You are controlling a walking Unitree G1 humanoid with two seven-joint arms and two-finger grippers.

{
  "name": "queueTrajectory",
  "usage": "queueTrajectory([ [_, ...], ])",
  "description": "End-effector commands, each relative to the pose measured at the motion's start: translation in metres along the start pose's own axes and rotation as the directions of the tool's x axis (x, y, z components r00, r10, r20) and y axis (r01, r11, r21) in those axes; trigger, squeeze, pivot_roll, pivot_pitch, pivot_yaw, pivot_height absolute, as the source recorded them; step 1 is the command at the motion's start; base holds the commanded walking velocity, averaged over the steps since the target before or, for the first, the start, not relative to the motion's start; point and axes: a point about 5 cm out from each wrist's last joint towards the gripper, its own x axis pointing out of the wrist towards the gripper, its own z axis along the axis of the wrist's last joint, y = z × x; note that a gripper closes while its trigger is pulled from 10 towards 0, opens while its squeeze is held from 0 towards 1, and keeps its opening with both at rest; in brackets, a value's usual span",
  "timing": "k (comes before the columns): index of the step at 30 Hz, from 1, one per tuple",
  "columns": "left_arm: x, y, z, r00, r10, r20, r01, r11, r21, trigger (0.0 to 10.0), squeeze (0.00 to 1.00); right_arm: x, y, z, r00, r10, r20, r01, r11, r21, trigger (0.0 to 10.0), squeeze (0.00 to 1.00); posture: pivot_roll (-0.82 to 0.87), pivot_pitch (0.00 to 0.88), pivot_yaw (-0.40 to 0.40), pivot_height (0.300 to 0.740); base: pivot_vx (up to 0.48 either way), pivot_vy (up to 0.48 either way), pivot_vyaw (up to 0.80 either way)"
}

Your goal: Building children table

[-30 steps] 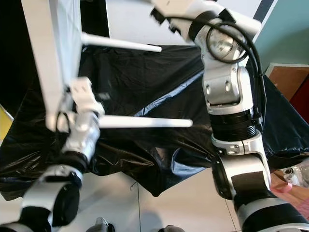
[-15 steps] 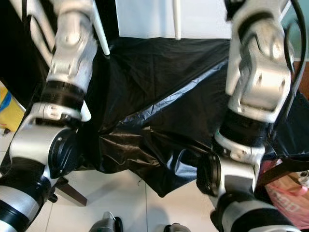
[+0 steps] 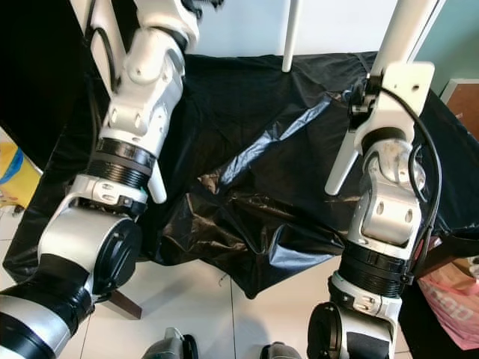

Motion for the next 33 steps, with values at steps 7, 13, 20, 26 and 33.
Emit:
queueTrajectory([
  [7, -0.022, -0.016, -0.021, 0.985, -0.139, -0.101, 0.136, 0.99, -0.037, 10.0, 0.0, -0.001, 0.017, -0.016, 0.996, 0.081, 0.027, -0.081, 0.997, 0.018, 10.0, 0.0, -0.03, 0.082, -0.044, 0.74, 0.0, 0.0, 0.0],
  [13, -0.035, -0.017, -0.029, 0.977, -0.156, -0.147, 0.152, 0.987, -0.043, 10.0, 0.0, -0.002, 0.019, -0.027, 0.997, 0.079, 0.01, -0.079, 0.996, 0.039, 10.0, 0.42, -0.02, 0.08, -0.045, 0.74, 0.0, 0.0, 0.0],
  [20, -0.053, -0.018, -0.037, 0.963, -0.173, -0.207, 0.168, 0.985, -0.043, 10.0, 0.0, -0.002, 0.025, -0.035, 0.996, 0.086, 0.021, -0.087, 0.995, 0.057, 10.0, 1.0, 0.01, 0.072, -0.054, 0.74, 0.0, 0.0, 0.0],
  [26, -0.066, -0.02, -0.043, 0.954, -0.19, -0.231, 0.191, 0.981, -0.02, 10.0, 0.0, -0.014, 0.029, -0.043, 0.997, 0.077, 0.013, -0.078, 0.993, 0.088, 10.0, 0.0, 0.02, 0.071, -0.062, 0.74, 0.0, 0.0, 0.0],
  [33, -0.088, -0.019, -0.054, 0.94, -0.191, -0.283, 0.195, 0.981, -0.015, 10.0, 0.0, -0.041, 0.029, -0.058, 1.0, 0.024, 0.0, -0.024, 0.993, 0.114, 10.0, 0.0, 0.03, 0.075, -0.062, 0.74, 0.0, 0.0, 0.0],
])
